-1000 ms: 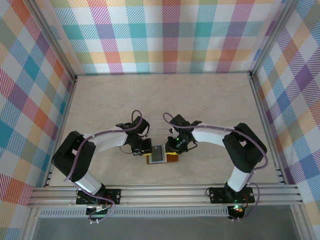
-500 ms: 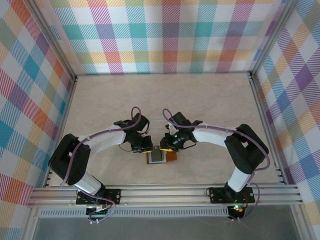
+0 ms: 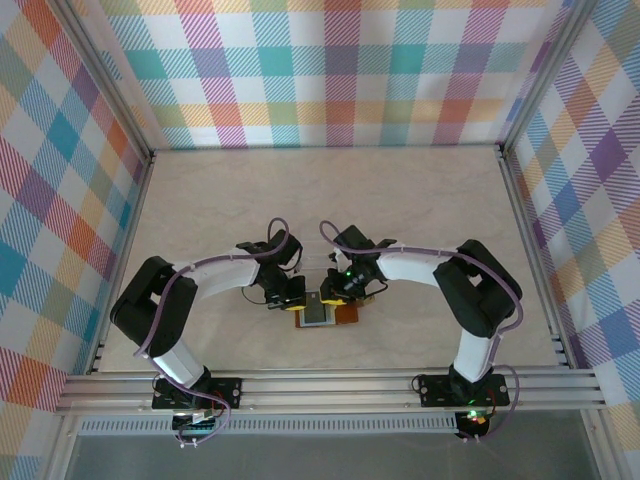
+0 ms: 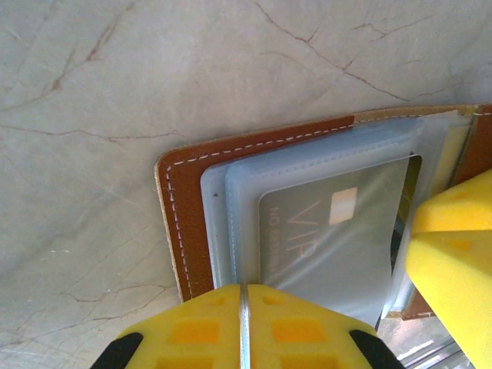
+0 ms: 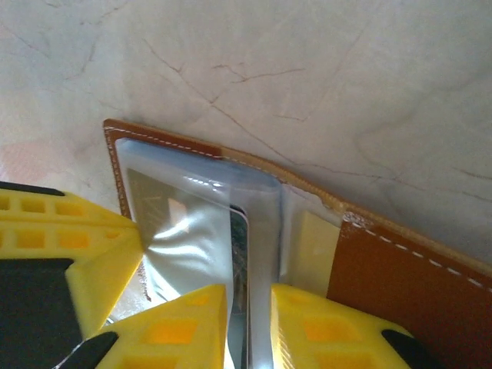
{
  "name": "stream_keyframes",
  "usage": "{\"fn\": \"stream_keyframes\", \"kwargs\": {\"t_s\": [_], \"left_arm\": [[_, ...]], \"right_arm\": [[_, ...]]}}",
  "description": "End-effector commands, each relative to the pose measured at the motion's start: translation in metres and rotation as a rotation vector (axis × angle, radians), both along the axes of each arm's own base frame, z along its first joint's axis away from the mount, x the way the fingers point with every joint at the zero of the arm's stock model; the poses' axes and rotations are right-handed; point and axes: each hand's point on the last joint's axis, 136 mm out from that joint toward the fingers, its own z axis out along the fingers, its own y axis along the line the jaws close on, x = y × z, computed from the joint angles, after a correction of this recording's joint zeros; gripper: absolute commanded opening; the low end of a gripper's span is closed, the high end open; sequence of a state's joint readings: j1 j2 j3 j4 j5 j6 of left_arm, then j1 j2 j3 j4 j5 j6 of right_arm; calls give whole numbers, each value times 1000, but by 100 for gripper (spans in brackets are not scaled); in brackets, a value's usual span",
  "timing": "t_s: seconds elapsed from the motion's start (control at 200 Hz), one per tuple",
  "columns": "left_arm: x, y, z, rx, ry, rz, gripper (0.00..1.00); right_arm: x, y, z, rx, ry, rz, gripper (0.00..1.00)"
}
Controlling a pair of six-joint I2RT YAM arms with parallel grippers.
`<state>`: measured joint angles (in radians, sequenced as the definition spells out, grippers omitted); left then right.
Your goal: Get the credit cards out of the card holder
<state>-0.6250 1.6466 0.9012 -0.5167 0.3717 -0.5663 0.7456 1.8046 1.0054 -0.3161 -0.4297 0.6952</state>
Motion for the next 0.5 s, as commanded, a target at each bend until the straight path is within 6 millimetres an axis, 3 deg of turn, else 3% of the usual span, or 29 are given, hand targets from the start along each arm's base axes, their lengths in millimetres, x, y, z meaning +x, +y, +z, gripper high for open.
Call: {"fn": "stream_keyframes", "kwargs": {"t_s": [0.0,0.15,0.495], "left_arm": [[-14,17,-22,85,44,-11,10],[-15,17,-21,79,44,-14,10],[-16,28,-13,123,19,-8,12]], "right_arm": [[-2,-1,-5,-14,13,11,22],[-1,-1,-9,-29,20,6,21],[2,-24,-12,-145,-36,-26,11]]}}
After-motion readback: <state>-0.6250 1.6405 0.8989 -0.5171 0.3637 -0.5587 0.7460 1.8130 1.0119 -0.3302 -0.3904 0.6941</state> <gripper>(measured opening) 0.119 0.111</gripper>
